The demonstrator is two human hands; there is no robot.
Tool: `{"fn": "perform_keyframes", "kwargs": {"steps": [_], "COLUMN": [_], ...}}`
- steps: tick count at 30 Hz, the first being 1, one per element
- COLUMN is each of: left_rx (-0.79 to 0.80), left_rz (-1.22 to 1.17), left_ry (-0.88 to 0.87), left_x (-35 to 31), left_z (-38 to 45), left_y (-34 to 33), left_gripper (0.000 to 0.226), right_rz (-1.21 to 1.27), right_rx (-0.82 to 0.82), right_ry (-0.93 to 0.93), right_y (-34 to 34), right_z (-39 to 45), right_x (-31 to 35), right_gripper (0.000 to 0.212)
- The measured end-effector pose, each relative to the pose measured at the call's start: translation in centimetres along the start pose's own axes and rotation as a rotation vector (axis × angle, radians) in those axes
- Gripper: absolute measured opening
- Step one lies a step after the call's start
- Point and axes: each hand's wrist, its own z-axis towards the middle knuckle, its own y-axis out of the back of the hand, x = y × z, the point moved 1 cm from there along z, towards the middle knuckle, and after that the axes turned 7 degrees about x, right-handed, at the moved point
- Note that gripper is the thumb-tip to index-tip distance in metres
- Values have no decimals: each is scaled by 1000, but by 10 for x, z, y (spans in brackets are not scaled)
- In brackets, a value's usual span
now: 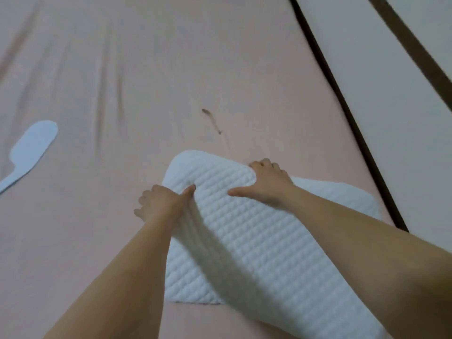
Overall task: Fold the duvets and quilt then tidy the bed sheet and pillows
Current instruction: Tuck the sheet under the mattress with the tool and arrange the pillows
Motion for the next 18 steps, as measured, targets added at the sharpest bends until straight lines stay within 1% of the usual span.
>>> {"fn": "perform_keyframes", "kwargs": {"steps": [2,4,6,7,9,10,12,14,15,17,18], "left_rx": [18,91,171,178,131,73,-61,-166,-207,-277,-319], "left_rz": [-171,-232,-171,-122,-42,6,144,276,318,357,367], "left_ry": [-16,-83,-213,-294,-432,-498,-658,-813,-869,-934,-963], "left_x": [4,0,-10,-20,-45,-60,-94,-131,-151,-186,-209], "left_z": [-3,-13,-26,-34,-53,-63,-84,-104,-113,-123,-128], "left_y": [-6,-3,3,8,19,26,36,45,49,56,57], "left_gripper": [89,74,61,60,51,42,26,17,15,17,20], "right_rz": [13,-10,-98,-138,-126,-93,90,366,506,759,883], "right_rx": [56,132,190,203,196,151,74,3,-34,-123,-193], "right_ry": [77,107,52,-4,-81,-97,-103,-130,-149,-201,-171], "right_y": [0,7,11,12,12,12,16,23,31,59,80], "right_z": [-2,-9,-18,-25,-37,-44,-53,-61,-68,-79,-87], "right_x": [-8,-21,-37,-46,-55,-57,-54,-52,-54,-58,-64], "right_gripper": [105,106,112,114,110,102,74,50,44,45,43]}}
